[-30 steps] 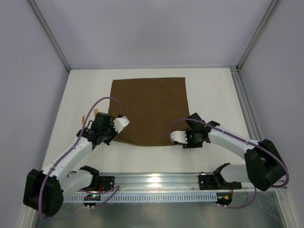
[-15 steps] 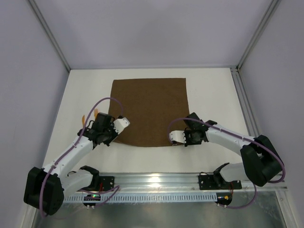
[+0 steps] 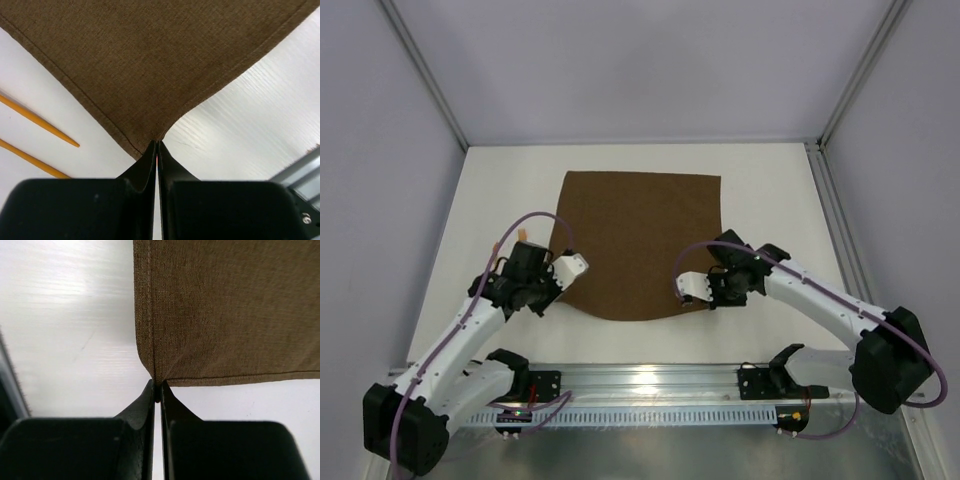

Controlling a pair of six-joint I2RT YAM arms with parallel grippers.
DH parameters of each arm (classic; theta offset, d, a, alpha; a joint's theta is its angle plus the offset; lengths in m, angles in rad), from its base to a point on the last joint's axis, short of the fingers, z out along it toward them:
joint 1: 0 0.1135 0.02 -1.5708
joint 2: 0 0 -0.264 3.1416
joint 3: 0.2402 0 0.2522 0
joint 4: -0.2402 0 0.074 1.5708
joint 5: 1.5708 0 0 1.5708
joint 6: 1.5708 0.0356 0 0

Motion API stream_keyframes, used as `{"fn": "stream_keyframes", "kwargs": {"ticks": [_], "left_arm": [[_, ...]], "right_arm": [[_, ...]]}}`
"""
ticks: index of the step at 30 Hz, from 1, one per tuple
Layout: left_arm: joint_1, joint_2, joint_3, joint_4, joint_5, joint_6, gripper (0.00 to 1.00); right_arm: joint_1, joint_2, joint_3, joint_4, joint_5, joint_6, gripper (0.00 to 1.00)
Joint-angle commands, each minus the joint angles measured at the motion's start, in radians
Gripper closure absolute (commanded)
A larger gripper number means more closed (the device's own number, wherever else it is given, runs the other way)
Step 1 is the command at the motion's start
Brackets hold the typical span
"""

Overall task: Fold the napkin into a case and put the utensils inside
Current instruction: Pick up the flattened napkin from the center of the board, then fold and flatten the napkin at the center of the board.

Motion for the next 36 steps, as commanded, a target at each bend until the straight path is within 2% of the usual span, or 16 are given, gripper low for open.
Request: {"fn": "stream_keyframes", "kwargs": {"ticks": [1,4,7,9,11,12,14,15,18,22,27,31,36], "left_arm": [[-0.002,-0.070,0.085,-0.210,0.117,0.017,1.00],[0.000,-0.138,0.133,-0.284,0.093,0.025,1.00],[0.000,-0.118,0.121,-0.182,-0.016,-0.029,1.00],[0.000,-0.083,0.138,-0.125,-0.070,-0.053,1.00],[0.000,-0.051,0.188,-0.037,-0.151,-0.075,1.00],[0.000,-0.005,0.208,-0.006,-0.176,-0.081,1.00],[0.000,0.060,0.253,0.083,-0.219,-0.095,1.00],[0.004,0.130,0.301,0.116,-0.240,-0.101,1.00],[0.018,0.239,0.394,0.243,-0.295,-0.116,1.00],[0.032,0.461,0.495,0.381,-0.352,-0.112,1.00],[0.058,0.682,0.624,0.462,-0.366,-0.084,1.00],[0.061,0.837,0.730,0.534,-0.388,-0.059,1.00],[0.061,0.971,0.868,0.548,-0.388,-0.058,1.00]], "right_arm": [[0.026,-0.081,0.098,-0.247,-0.152,0.061,0.97],[0.026,-0.139,0.135,-0.341,-0.203,0.081,0.97],[0.024,-0.170,0.167,-0.369,-0.222,0.094,0.97],[0.024,-0.178,0.178,-0.317,-0.208,0.093,0.97],[0.017,-0.173,0.178,-0.243,-0.129,0.107,0.97],[0.002,-0.162,0.176,-0.164,-0.109,0.116,0.97],[-0.058,-0.097,0.193,-0.089,-0.114,0.136,0.97],[-0.130,-0.064,0.232,-0.023,-0.128,0.154,0.97],[-0.228,0.078,0.335,0.054,-0.141,0.229,0.97],[-0.284,0.270,0.449,0.107,-0.080,0.291,0.97],[-0.341,0.541,0.650,0.061,-0.037,0.410,0.97],[-0.394,0.672,0.774,0.018,0.066,0.499,0.97],[-0.416,0.704,0.788,0.070,0.079,0.539,0.97]]}}
